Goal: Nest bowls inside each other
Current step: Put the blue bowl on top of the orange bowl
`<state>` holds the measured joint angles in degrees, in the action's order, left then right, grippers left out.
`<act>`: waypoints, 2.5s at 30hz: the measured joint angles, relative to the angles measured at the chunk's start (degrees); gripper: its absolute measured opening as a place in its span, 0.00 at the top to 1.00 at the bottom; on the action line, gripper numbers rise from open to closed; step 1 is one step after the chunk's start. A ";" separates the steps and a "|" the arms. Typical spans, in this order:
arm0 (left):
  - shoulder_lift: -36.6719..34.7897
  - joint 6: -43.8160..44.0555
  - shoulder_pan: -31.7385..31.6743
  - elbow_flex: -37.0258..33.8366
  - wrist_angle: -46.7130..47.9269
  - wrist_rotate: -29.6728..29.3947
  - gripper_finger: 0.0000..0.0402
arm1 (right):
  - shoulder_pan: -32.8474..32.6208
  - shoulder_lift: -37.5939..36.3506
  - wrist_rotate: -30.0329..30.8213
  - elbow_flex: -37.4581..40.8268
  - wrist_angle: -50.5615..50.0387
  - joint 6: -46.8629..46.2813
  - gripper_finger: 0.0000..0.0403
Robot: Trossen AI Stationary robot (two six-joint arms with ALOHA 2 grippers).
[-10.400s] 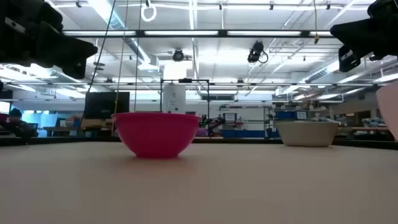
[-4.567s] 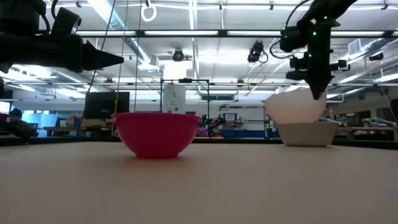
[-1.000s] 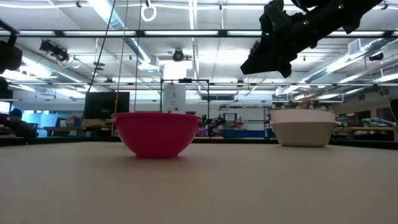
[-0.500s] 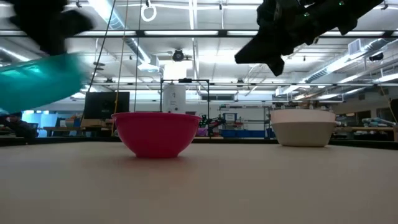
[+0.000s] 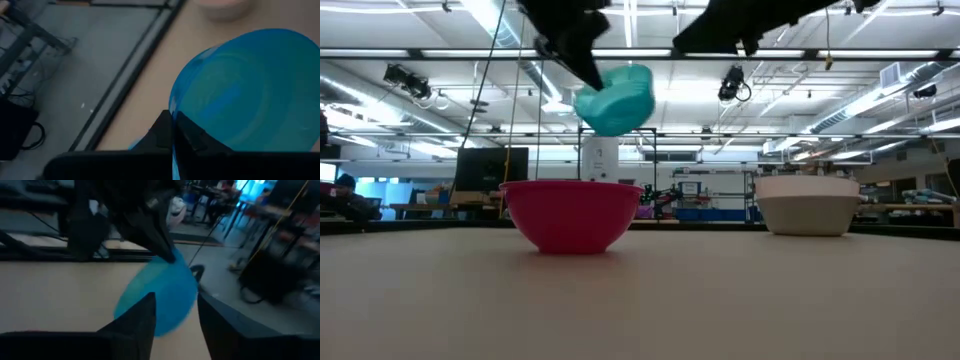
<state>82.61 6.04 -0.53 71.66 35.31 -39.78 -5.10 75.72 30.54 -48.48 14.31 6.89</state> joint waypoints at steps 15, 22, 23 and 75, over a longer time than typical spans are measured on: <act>7.93 -5.79 -2.91 -0.09 -20.70 0.05 0.99 | 8.75 1.08 0.69 -2.26 -11.45 -0.47 0.54; 7.87 -5.60 -2.85 -0.09 -21.61 1.42 0.98 | 11.80 1.06 -0.84 -2.26 -12.82 -1.25 0.84; 7.86 -5.57 -2.85 -0.09 -21.73 2.00 0.98 | 12.23 1.06 -0.82 -2.26 -12.97 -1.37 0.90; 4.89 -4.09 -3.72 -4.88 -3.03 17.56 0.55 | 54.10 -11.77 -15.23 10.02 -43.54 -20.65 0.62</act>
<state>87.51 1.96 -4.25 66.78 32.27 -22.22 48.99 63.94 15.31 -38.46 -29.22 -13.76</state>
